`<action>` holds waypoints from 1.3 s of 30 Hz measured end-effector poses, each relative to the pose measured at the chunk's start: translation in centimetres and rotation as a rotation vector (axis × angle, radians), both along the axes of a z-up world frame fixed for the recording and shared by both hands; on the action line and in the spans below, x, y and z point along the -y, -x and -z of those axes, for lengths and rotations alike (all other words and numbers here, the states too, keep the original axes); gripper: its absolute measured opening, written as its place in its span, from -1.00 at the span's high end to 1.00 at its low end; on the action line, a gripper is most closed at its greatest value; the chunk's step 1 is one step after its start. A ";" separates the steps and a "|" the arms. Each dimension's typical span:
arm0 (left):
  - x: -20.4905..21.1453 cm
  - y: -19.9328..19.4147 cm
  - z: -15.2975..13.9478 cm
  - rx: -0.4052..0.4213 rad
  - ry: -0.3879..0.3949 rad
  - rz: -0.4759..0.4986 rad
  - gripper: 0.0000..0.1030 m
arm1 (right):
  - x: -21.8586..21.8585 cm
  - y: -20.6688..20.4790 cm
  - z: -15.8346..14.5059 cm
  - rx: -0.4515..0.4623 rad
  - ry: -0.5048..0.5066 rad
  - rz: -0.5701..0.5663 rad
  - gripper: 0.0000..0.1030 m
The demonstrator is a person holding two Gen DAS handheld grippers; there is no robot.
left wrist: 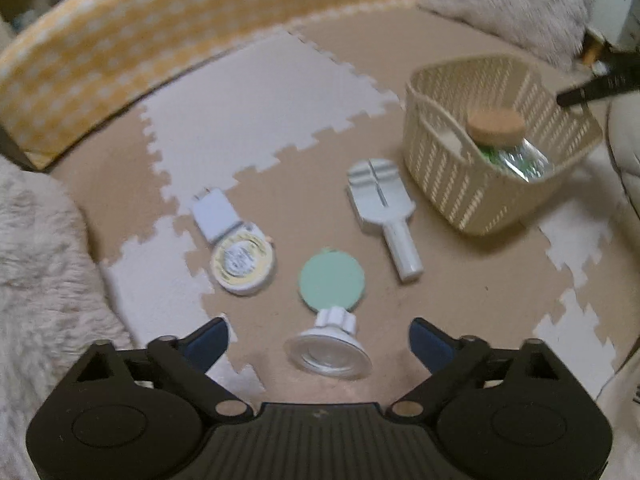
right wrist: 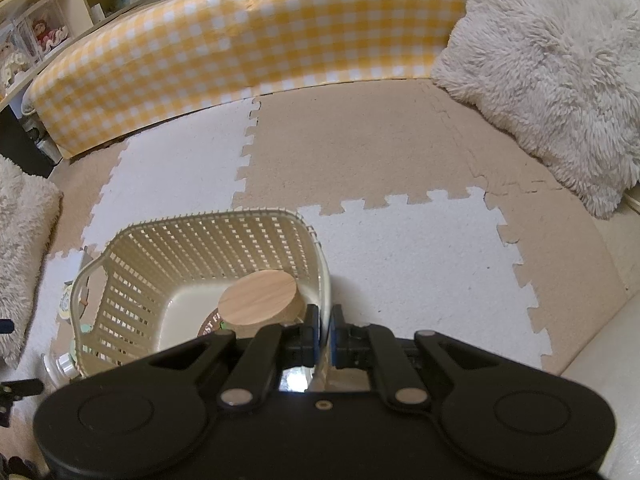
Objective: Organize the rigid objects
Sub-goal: 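Move the left tool to the clear cup with mint-green lid and grasp it, then carry the clear cup over the basket with the left tool and release it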
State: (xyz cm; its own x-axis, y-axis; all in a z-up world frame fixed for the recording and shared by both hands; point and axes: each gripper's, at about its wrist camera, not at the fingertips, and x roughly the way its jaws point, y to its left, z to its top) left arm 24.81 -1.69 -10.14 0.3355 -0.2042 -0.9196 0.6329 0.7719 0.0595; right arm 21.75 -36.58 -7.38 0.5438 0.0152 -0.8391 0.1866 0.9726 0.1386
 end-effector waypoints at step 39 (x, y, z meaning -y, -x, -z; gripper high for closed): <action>1.9 1.0 -4.8 0.095 0.190 0.002 -0.03 | -0.2 0.0 0.0 -0.001 0.009 -0.002 0.89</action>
